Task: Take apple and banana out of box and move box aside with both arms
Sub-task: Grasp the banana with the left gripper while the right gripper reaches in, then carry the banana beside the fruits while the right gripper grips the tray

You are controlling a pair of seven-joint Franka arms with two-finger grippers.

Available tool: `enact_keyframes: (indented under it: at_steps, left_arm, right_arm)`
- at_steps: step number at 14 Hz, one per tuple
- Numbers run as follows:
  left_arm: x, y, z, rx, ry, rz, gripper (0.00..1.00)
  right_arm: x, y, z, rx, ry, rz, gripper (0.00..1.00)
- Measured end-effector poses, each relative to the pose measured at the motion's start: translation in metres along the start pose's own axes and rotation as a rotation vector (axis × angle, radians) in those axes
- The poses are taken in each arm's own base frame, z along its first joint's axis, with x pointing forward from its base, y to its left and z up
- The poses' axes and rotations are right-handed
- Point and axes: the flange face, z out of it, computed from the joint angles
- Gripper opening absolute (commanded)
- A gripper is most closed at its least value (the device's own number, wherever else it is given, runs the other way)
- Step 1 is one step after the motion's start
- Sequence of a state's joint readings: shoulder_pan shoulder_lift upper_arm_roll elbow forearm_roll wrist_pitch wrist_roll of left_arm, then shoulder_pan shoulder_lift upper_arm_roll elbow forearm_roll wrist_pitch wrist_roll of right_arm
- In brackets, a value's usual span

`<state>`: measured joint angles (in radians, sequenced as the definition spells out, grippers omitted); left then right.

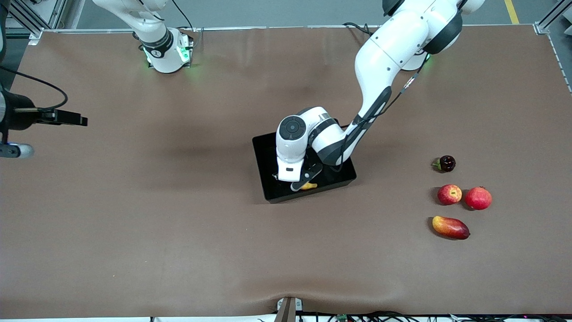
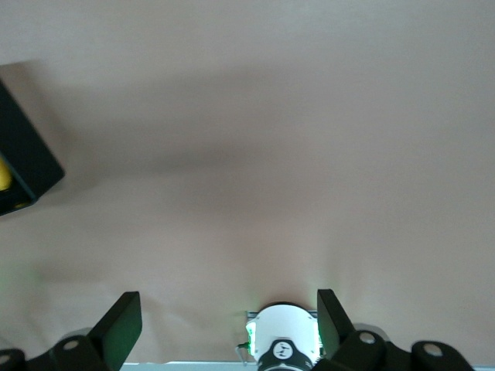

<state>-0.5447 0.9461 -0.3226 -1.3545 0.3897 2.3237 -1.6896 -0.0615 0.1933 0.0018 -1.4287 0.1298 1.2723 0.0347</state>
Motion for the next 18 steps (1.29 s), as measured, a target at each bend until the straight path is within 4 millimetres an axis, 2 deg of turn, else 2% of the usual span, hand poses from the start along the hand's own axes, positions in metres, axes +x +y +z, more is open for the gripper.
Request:
enact_keyframes:
  at_steps: [1,2,6,9,11,13,16,18]
  left_arm:
    - [-0.005,-0.001,0.007,0.007,0.005,0.008,0.22]
    - [-0.008,0.0,0.008,0.006,0.01,0.013,0.0]
    - [-0.01,0.007,-0.002,-0.016,0.014,0.016,0.0]
    - [-0.003,0.011,-0.024,-0.004,0.034,0.009,0.0]
    - [0.004,0.013,-0.056,0.024,0.06,0.003,0.0]
    - [0.007,0.012,-0.098,0.051,0.087,0.007,0.0]
    - [0.006,0.009,-0.163,0.063,0.112,0.017,0.0]
    - [0.024,0.005,-0.207,0.046,0.1,0.017,0.0]
  right_arm:
    - [0.001,-0.011,0.007,-0.001,-0.012,-0.008,1.0]
    - [0.002,-0.025,0.015,-0.004,-0.025,-0.002,1.0]
    - [-0.002,-0.098,0.041,-0.018,-0.053,0.033,1.0]
    - [0.002,-0.128,0.065,-0.028,-0.036,0.012,1.0]
    - [0.005,-0.129,0.079,-0.028,-0.045,0.013,1.0]
    - [0.008,-0.129,0.089,-0.017,-0.049,0.016,1.0]
    - [0.015,-0.146,0.111,0.052,-0.019,0.005,1.0]
    - [0.019,-0.162,0.129,0.074,0.016,-0.009,1.0]
